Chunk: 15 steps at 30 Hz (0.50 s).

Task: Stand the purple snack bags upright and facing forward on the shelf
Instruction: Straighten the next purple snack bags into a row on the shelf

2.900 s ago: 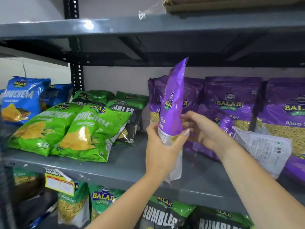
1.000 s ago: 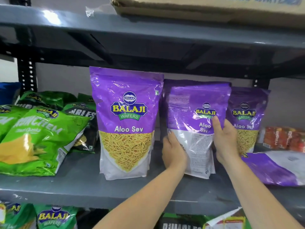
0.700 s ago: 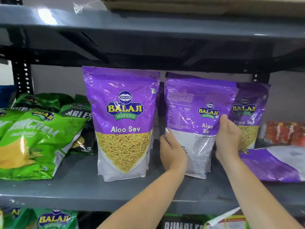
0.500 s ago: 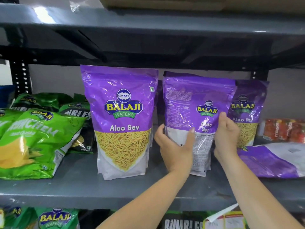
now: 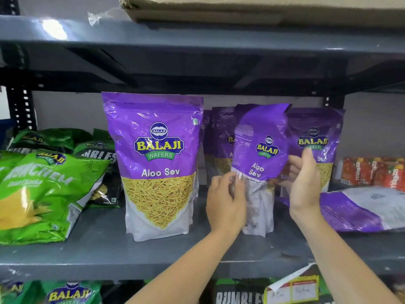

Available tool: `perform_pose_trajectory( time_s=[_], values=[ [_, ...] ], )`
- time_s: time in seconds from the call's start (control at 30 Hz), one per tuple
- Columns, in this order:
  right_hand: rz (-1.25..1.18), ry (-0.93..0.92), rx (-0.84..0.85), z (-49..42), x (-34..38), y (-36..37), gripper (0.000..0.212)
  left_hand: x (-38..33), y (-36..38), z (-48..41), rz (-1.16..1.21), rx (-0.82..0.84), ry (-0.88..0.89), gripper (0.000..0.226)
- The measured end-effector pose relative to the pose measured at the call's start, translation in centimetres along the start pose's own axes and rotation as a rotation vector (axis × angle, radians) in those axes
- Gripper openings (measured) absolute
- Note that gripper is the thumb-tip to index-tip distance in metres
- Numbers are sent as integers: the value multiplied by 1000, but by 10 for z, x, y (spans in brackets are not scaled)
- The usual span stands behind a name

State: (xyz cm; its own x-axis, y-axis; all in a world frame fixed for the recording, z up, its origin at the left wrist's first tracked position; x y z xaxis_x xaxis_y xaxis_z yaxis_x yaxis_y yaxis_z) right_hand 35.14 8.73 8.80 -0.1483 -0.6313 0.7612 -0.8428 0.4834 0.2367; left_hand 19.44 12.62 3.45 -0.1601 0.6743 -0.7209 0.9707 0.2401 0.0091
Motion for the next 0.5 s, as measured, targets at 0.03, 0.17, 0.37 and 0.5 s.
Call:
perform_pose_trajectory(
  time_s=[0.03,0.17,0.37,0.5],
  values=[
    [36,-14,31,4,3,1,56,-1,0,3,31,53,-24,38],
    [153,-52,166,15,11,9,65,-6,11,12,117,275,-80,75],
    [168,-55,51,-3,27,-6,27,2,7,0,224,193,-108,64],
    [281,-35,-43,-29,16,-16,22,13,-3,2,264,-26,-290,52]
  ],
)
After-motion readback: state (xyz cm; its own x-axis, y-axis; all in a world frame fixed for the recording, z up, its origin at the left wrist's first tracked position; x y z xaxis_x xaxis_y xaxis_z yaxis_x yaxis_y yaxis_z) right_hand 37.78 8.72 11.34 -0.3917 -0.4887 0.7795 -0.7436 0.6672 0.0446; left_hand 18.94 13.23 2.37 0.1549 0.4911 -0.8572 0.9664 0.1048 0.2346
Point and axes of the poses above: each hand's wrist, its own z-axis away from the middle knuckle, its own y-axis out of the palm, x = y × z, the point moved 5 cm from there along -z, towards the middle knuckle, and after that the axes turned 9 degrees about z, right-handed, at the moved point
